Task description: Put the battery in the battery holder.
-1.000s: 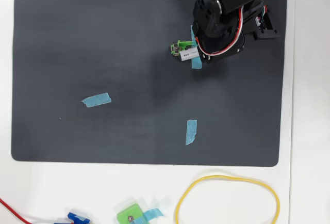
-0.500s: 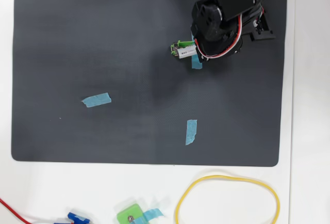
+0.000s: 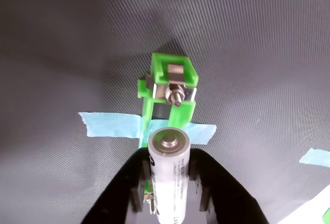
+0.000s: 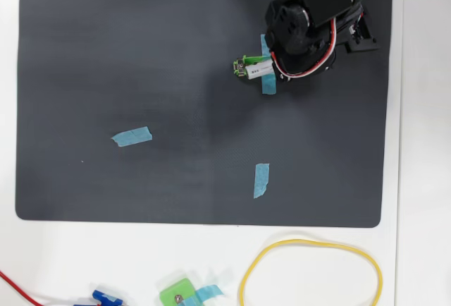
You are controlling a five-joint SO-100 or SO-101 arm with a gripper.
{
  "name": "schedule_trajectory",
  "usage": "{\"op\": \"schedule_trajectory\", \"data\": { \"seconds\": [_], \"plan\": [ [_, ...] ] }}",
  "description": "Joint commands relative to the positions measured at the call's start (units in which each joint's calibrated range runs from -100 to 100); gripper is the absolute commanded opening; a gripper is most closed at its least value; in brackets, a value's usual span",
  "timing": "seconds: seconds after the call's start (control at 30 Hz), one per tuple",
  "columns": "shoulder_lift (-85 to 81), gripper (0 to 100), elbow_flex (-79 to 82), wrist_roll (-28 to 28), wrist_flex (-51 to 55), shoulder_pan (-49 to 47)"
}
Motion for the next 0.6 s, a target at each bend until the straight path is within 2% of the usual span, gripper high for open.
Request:
{"op": "schedule_trajectory", "data": {
  "seconds": [0.0,0.57],
  "plan": [
    [-2.0,0,-1.9,-0.3,-0.3,-0.9],
    [-2.0,0,-2.4,-0.2,-0.3,-2.4]
  ]
}}
